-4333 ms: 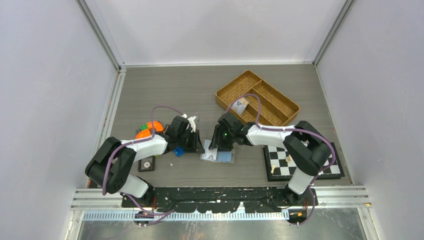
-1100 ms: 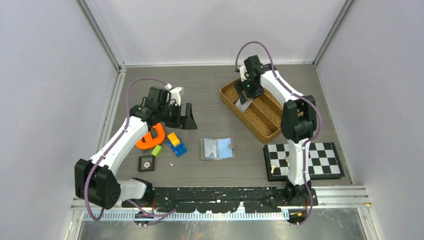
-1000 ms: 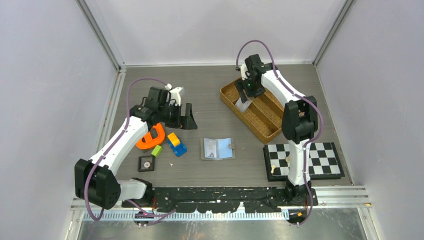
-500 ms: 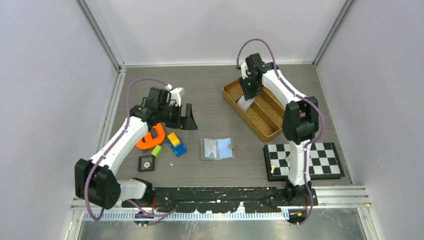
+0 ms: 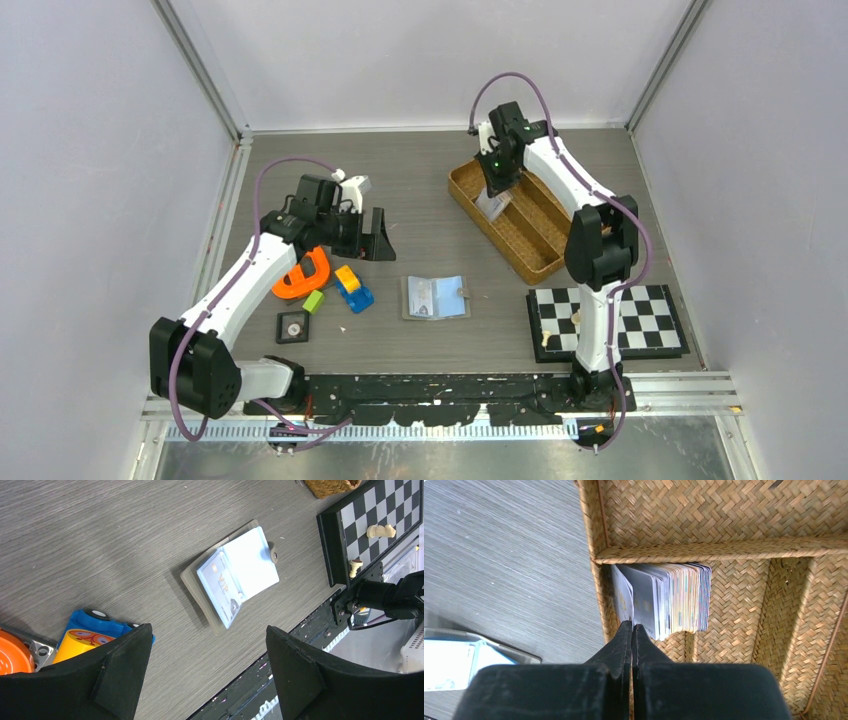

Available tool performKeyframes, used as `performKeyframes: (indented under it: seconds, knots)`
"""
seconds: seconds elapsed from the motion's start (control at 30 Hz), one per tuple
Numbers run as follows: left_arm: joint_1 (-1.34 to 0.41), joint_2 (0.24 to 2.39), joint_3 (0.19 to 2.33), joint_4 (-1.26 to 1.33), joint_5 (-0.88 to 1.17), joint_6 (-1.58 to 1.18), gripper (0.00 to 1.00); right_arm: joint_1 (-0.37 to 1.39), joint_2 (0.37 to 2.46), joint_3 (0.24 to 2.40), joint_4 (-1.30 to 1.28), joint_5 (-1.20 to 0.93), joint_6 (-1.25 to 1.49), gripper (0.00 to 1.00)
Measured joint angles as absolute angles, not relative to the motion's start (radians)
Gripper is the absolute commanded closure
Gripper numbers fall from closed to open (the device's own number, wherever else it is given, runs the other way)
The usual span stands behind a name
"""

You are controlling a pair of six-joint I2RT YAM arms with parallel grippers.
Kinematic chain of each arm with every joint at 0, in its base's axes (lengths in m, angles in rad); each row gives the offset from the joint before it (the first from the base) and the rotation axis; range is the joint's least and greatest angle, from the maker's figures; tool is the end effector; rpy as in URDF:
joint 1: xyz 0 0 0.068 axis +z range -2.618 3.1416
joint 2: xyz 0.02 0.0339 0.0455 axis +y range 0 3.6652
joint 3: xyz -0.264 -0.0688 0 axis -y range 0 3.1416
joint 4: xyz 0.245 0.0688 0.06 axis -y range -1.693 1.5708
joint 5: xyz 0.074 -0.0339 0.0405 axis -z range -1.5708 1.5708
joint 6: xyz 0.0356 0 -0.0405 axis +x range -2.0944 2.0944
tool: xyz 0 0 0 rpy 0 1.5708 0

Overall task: Put the credit cards into the card holder
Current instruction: Pick up the credit card from the storage box.

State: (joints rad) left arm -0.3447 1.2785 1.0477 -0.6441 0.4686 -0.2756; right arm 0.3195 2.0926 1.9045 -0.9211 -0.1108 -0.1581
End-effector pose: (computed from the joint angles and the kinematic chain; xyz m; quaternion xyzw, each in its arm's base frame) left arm 0.2430 -0.1043 0.2875 0.1107 0.9111 -0.3091 0.2492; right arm 0.4281 0.1458 0.2576 -0.2422 0.9414 0.0721 0.2233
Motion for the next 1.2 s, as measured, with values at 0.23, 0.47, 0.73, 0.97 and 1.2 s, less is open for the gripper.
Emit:
performKeyframes:
  seconds: [0.23,0.47,0.73,0.97,1.2]
  knots:
    - [-0.345,1.276,1.04,-0.639,0.488,-0.268,0.17,0.363,2.022,1.974,-0.992,-0.092,-0.157,1.0]
    - [-0.346,1.209,1.015,-0.59,0.583,-0.249,0.19,0.479,1.852,1.964,-1.053,-0.124,-0.096,1.0]
    - [-0.415,1.119,0.979,-0.497,0.73,-0.232,0.18,0.544,1.604,1.708,-1.033,-0.474,0.009,0.99]
    - [-0.479,1.124,0.962,-0.434,0.868,-0.237,0.24,0.591,1.582,1.573,-1.028,-0.775,0.019,1.0]
    - [-0.52,1.145,0.959,-0.397,0.95,-0.266,0.56,0.64,1.582,1.561,-1.027,-0.931,0.002,1.0]
